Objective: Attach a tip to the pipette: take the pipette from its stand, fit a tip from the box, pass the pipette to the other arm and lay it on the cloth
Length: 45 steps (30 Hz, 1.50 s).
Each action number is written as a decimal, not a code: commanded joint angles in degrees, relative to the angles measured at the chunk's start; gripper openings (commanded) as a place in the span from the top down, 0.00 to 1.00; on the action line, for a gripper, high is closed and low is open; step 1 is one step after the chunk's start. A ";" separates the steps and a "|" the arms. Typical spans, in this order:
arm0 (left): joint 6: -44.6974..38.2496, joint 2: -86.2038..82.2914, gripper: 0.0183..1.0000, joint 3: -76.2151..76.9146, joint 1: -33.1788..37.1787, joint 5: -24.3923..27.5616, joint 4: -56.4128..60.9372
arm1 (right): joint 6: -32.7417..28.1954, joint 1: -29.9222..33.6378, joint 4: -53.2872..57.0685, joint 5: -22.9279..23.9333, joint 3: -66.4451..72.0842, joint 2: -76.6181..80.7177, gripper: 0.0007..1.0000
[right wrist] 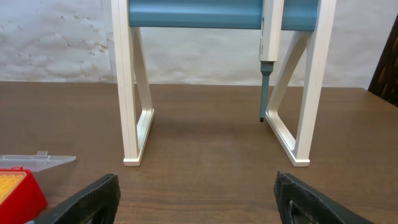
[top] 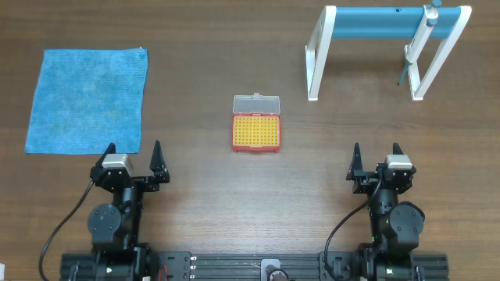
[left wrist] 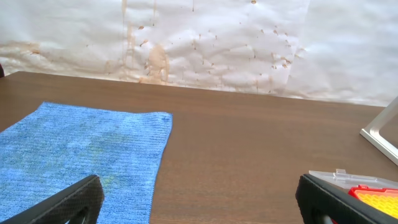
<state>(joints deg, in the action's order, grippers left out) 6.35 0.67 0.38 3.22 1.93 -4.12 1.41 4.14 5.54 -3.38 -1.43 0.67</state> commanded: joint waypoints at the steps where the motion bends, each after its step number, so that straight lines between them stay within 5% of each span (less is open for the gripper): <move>1: 0.50 -0.48 0.00 -0.07 0.04 0.63 -0.44 | 0.90 0.28 -0.26 -0.11 0.55 -0.61 0.18; 32: 0.50 -0.48 0.00 -0.07 0.04 0.63 -0.44 | 1.11 0.28 -0.31 0.33 0.52 0.17 0.18; 41: 0.50 -0.46 0.00 -0.07 0.04 0.63 -0.44 | -6.05 2.69 -5.88 -0.07 -23.76 44.30 0.18; 45: 0.50 -0.46 0.00 -0.07 0.04 0.63 -0.44 | -11.06 12.35 -11.72 -13.18 -33.33 58.86 0.18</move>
<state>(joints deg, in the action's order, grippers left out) 6.35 0.49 0.43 3.22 1.93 -4.21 -5.39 10.87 -2.72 -6.66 -30.76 53.34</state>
